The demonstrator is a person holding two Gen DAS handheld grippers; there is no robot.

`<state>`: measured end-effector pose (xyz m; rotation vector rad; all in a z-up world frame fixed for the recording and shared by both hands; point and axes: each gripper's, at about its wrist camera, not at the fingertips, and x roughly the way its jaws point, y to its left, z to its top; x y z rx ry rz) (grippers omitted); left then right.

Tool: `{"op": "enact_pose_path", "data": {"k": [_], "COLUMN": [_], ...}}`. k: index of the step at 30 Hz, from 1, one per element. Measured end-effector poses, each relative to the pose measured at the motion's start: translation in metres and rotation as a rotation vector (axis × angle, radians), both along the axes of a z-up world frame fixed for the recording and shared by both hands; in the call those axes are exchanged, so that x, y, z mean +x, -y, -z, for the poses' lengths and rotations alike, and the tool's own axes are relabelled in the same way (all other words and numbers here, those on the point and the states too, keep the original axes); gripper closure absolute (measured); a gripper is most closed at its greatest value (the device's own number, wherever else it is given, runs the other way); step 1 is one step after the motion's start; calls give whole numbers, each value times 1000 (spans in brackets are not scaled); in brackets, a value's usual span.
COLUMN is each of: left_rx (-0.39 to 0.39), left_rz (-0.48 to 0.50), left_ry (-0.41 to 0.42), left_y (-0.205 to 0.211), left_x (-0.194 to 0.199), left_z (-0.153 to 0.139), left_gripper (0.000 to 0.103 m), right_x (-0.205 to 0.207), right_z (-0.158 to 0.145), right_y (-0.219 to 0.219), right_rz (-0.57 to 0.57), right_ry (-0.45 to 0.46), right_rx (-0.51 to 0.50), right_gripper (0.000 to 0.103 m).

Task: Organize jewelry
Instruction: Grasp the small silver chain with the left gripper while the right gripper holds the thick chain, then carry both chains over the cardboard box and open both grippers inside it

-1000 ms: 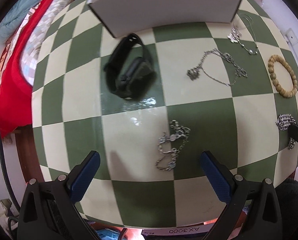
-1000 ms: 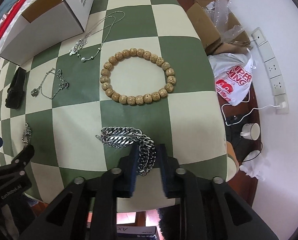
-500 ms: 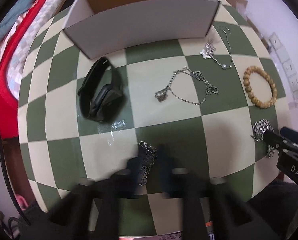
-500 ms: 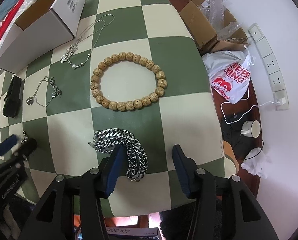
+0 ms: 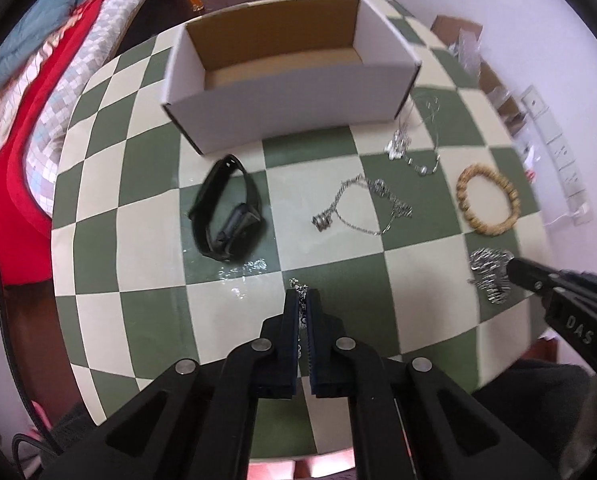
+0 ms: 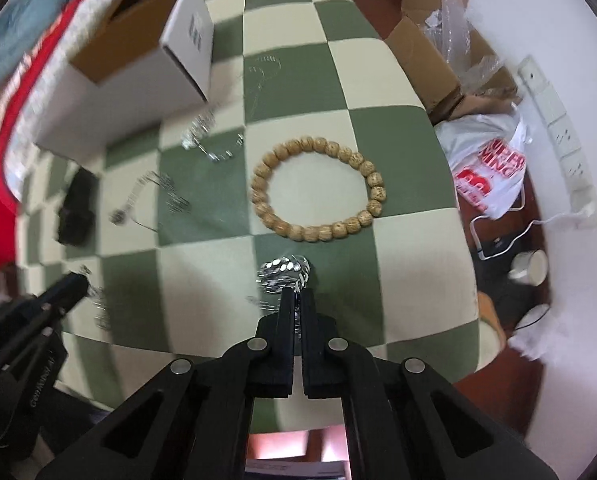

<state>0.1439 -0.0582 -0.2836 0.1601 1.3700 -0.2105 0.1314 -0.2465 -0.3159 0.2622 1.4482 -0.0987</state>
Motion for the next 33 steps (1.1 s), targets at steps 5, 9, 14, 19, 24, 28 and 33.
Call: {"op": "enact_pose_path", "data": {"k": [5, 9, 14, 19, 24, 28, 33], "left_rx": [-61, -100, -167, -202, -202, -201, -194], "left_rz": [-31, -44, -54, -48, -44, -57, -90], "left_ry": [37, 71, 81, 99, 130, 147, 128], "left_y": [-14, -26, -36, -38, -34, -32, -32], "left_x": [18, 22, 32, 41, 64, 91, 135], "left_z": [-34, -60, -86, -110, -130, -139, -130], "left_gripper": [102, 102, 102, 102, 102, 102, 102], "right_x": [0, 1, 5, 15, 37, 68, 116], "right_z": [-22, -44, -75, -121, -160, -183, -188], "right_y": [-1, -1, -2, -11, -18, -25, -37], "right_rz": [25, 38, 33, 13, -18, -45, -72], "right_ry": [54, 101, 162, 244, 311, 352, 356], "right_rx": [47, 91, 116, 129, 143, 154, 152], "right_gripper": [102, 102, 102, 102, 102, 102, 102]}}
